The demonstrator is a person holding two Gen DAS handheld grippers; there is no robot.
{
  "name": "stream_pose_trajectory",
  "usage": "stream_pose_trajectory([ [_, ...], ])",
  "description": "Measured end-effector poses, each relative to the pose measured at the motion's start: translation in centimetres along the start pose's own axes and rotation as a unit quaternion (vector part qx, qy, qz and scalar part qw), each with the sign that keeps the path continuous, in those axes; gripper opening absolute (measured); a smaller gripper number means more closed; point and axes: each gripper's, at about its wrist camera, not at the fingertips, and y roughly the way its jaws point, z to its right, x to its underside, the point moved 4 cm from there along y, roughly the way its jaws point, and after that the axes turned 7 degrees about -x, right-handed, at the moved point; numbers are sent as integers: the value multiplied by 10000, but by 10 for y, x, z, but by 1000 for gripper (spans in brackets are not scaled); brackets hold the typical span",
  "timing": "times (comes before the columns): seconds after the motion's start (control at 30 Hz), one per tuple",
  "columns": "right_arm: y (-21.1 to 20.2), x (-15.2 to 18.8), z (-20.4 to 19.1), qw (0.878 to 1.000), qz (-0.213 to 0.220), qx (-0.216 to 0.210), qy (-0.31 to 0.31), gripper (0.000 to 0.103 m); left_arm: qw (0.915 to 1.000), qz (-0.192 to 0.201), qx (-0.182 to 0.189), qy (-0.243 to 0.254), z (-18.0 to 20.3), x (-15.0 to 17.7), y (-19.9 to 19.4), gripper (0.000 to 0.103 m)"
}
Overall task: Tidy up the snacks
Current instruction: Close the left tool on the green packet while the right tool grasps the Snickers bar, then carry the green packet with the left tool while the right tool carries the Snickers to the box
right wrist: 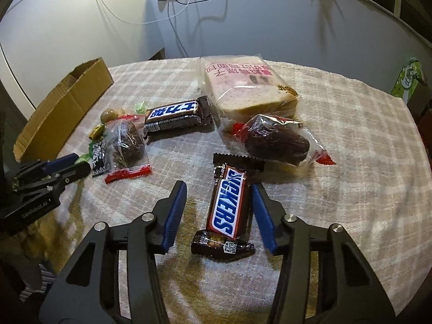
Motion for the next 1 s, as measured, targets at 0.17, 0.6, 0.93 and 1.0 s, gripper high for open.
stream_pose_trajectory([
  [0.17,3,0,3,10000,-37,76,38,39,9998,57,-98,154,-1,1,1,21],
  [0.6,-8,6,9,9998,77,50,166,29,9998,148,93,-41,-8,3,-13,20],
  [0.93,-40,1,-6,9993,358,-39,82,29,9985,447,234,-193,-17,-2,-43,20],
  [1.0,-47,-1,-13,9990,426,-86,30,29,9980,536,254,-226,-21,-4,-51,20],
])
